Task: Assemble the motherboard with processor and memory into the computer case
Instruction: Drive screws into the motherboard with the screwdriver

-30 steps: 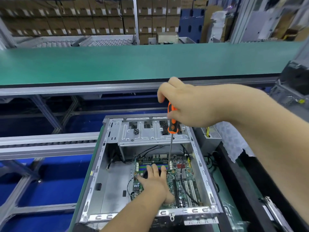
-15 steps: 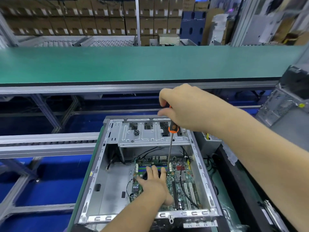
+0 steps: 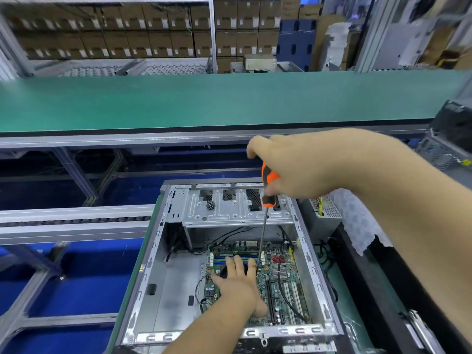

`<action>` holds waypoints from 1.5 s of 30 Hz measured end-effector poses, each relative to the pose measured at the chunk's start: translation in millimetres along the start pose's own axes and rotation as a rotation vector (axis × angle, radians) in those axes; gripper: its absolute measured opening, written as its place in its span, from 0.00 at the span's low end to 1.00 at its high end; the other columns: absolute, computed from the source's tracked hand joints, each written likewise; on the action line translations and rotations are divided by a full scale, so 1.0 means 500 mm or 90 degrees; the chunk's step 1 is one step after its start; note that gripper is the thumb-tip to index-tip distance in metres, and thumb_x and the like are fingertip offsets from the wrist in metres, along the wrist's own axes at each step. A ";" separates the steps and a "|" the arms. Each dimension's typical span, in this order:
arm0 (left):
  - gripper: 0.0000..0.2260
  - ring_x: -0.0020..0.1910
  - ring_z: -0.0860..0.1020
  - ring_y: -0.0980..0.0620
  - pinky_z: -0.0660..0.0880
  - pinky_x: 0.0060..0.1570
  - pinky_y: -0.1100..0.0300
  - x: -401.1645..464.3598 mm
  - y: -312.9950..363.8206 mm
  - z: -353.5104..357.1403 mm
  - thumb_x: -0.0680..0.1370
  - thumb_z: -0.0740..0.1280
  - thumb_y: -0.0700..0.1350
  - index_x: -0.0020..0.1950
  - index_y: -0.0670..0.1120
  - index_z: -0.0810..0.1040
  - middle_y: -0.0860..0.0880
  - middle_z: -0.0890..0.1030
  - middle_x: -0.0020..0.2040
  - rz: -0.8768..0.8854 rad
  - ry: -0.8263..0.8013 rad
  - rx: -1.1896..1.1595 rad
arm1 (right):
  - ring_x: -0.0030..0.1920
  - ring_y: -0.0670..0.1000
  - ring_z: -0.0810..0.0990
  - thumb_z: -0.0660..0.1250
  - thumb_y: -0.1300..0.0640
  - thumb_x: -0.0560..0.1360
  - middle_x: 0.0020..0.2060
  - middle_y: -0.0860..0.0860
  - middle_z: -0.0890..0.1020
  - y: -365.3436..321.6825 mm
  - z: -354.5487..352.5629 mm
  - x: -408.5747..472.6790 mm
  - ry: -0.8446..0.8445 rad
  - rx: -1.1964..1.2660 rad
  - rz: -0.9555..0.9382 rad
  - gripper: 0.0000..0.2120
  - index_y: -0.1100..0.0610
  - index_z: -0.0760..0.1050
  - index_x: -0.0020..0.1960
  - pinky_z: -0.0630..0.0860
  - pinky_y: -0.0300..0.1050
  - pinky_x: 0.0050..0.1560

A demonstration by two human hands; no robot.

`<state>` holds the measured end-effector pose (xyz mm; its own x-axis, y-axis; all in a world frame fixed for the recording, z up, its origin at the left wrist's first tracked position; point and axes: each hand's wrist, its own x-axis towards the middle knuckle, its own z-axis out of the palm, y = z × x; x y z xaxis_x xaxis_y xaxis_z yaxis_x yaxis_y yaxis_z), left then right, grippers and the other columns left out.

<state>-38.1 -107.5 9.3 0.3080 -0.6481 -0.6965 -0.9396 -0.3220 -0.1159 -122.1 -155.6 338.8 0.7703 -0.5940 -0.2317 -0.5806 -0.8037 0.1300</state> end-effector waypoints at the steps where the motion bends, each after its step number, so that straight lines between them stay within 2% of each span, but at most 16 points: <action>1: 0.52 0.76 0.32 0.33 0.42 0.64 0.21 -0.001 0.000 0.000 0.72 0.65 0.62 0.76 0.50 0.26 0.40 0.31 0.78 0.001 0.001 -0.001 | 0.39 0.46 0.75 0.63 0.48 0.82 0.45 0.48 0.76 0.002 -0.002 -0.006 -0.001 0.038 -0.027 0.13 0.53 0.68 0.61 0.72 0.47 0.38; 3: 0.52 0.76 0.32 0.33 0.42 0.65 0.21 -0.002 0.001 -0.002 0.73 0.65 0.62 0.76 0.50 0.26 0.40 0.31 0.78 0.003 0.001 -0.008 | 0.34 0.46 0.76 0.62 0.43 0.82 0.38 0.47 0.77 -0.005 0.005 -0.009 0.036 0.051 -0.027 0.13 0.54 0.73 0.51 0.70 0.45 0.32; 5: 0.53 0.76 0.32 0.33 0.42 0.65 0.21 -0.006 0.000 -0.005 0.72 0.66 0.63 0.76 0.50 0.26 0.40 0.31 0.78 0.003 -0.003 -0.008 | 0.29 0.50 0.73 0.56 0.35 0.81 0.32 0.50 0.74 -0.017 0.007 -0.003 0.094 -0.062 0.043 0.25 0.55 0.70 0.40 0.64 0.44 0.28; 7: 0.53 0.76 0.31 0.33 0.42 0.65 0.22 -0.006 0.000 -0.003 0.72 0.66 0.63 0.76 0.50 0.26 0.40 0.31 0.78 0.003 -0.002 -0.009 | 0.32 0.51 0.71 0.55 0.33 0.80 0.36 0.51 0.74 -0.011 0.009 0.001 0.109 -0.115 0.074 0.26 0.58 0.69 0.44 0.63 0.46 0.30; 9: 0.53 0.76 0.31 0.34 0.43 0.65 0.22 -0.007 0.000 -0.002 0.72 0.66 0.63 0.76 0.50 0.26 0.40 0.31 0.78 0.005 0.004 -0.010 | 0.39 0.52 0.74 0.62 0.42 0.82 0.47 0.51 0.76 -0.003 0.011 -0.002 0.063 -0.010 0.007 0.16 0.55 0.68 0.57 0.69 0.50 0.36; 11: 0.53 0.76 0.32 0.34 0.43 0.65 0.22 -0.008 -0.001 -0.004 0.72 0.66 0.62 0.77 0.50 0.27 0.40 0.32 0.79 0.008 0.010 -0.013 | 0.41 0.51 0.76 0.64 0.52 0.81 0.48 0.49 0.77 -0.001 0.008 -0.008 0.067 0.045 -0.044 0.04 0.51 0.71 0.52 0.74 0.50 0.41; 14: 0.53 0.76 0.32 0.34 0.43 0.65 0.21 -0.010 -0.002 -0.004 0.72 0.66 0.63 0.77 0.50 0.27 0.40 0.32 0.79 0.009 0.009 -0.011 | 0.30 0.51 0.70 0.61 0.47 0.83 0.33 0.51 0.71 -0.010 0.016 0.004 0.129 -0.032 0.025 0.20 0.55 0.65 0.36 0.65 0.45 0.30; 17: 0.53 0.76 0.32 0.33 0.42 0.65 0.21 -0.008 -0.002 -0.003 0.72 0.66 0.62 0.77 0.50 0.27 0.40 0.32 0.79 0.010 0.011 -0.010 | 0.33 0.50 0.71 0.60 0.40 0.82 0.38 0.50 0.72 -0.005 0.018 0.005 0.113 -0.044 -0.004 0.18 0.55 0.69 0.46 0.66 0.46 0.31; 20: 0.53 0.76 0.31 0.33 0.42 0.65 0.21 -0.007 -0.002 -0.003 0.72 0.66 0.63 0.77 0.50 0.27 0.40 0.31 0.78 0.012 0.009 -0.014 | 0.47 0.52 0.76 0.65 0.49 0.81 0.53 0.48 0.71 -0.002 0.008 -0.008 0.021 0.065 -0.084 0.09 0.47 0.66 0.57 0.75 0.53 0.47; 22: 0.53 0.76 0.31 0.33 0.41 0.65 0.21 -0.007 -0.002 -0.002 0.72 0.66 0.63 0.77 0.50 0.27 0.40 0.31 0.78 0.010 0.008 -0.010 | 0.44 0.54 0.75 0.62 0.52 0.82 0.49 0.51 0.73 -0.010 0.018 -0.004 0.068 0.031 -0.067 0.04 0.50 0.67 0.53 0.75 0.52 0.44; 25: 0.53 0.76 0.31 0.33 0.41 0.64 0.21 -0.005 -0.001 -0.002 0.72 0.67 0.62 0.77 0.50 0.27 0.40 0.31 0.78 0.010 0.007 -0.016 | 0.31 0.52 0.64 0.55 0.45 0.85 0.35 0.52 0.65 -0.015 0.033 0.016 0.153 -0.091 0.044 0.15 0.57 0.64 0.50 0.61 0.47 0.28; 30: 0.54 0.76 0.31 0.33 0.41 0.64 0.21 0.000 -0.001 0.000 0.72 0.66 0.63 0.76 0.51 0.26 0.40 0.31 0.78 0.006 0.004 -0.017 | 0.44 0.54 0.76 0.65 0.52 0.81 0.48 0.47 0.70 0.011 0.006 -0.009 0.022 0.081 -0.058 0.10 0.45 0.63 0.56 0.74 0.54 0.45; 32: 0.53 0.76 0.31 0.33 0.41 0.64 0.21 0.000 -0.002 0.000 0.72 0.66 0.62 0.76 0.51 0.26 0.40 0.31 0.78 0.008 0.008 -0.013 | 0.42 0.56 0.75 0.61 0.52 0.83 0.43 0.49 0.71 -0.004 0.026 -0.005 0.086 0.049 -0.054 0.05 0.49 0.65 0.51 0.72 0.52 0.41; 35: 0.53 0.76 0.31 0.33 0.42 0.64 0.21 -0.001 -0.001 -0.001 0.72 0.66 0.63 0.77 0.50 0.26 0.40 0.31 0.78 0.011 0.010 -0.017 | 0.31 0.53 0.66 0.55 0.46 0.85 0.35 0.52 0.67 -0.021 0.044 0.011 0.181 -0.068 0.019 0.14 0.57 0.63 0.51 0.61 0.48 0.28; 40: 0.53 0.76 0.31 0.34 0.42 0.64 0.21 0.000 -0.003 0.002 0.71 0.66 0.63 0.76 0.50 0.26 0.41 0.31 0.78 0.007 0.012 -0.014 | 0.43 0.54 0.76 0.64 0.51 0.81 0.49 0.50 0.72 0.003 0.007 -0.013 0.018 0.048 -0.026 0.10 0.49 0.65 0.59 0.76 0.57 0.47; 45: 0.53 0.76 0.31 0.33 0.42 0.64 0.20 0.000 -0.002 0.001 0.71 0.66 0.61 0.77 0.50 0.27 0.40 0.31 0.78 0.006 0.004 -0.017 | 0.31 0.51 0.64 0.52 0.42 0.85 0.35 0.51 0.66 -0.016 0.025 0.004 0.128 -0.108 0.050 0.16 0.56 0.62 0.50 0.68 0.51 0.39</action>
<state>-37.4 -107.0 9.1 0.2999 -0.6561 -0.6925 -0.9384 -0.3334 -0.0906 -119.2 -149.8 325.5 0.7717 -0.6357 -0.0210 -0.6010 -0.7396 0.3030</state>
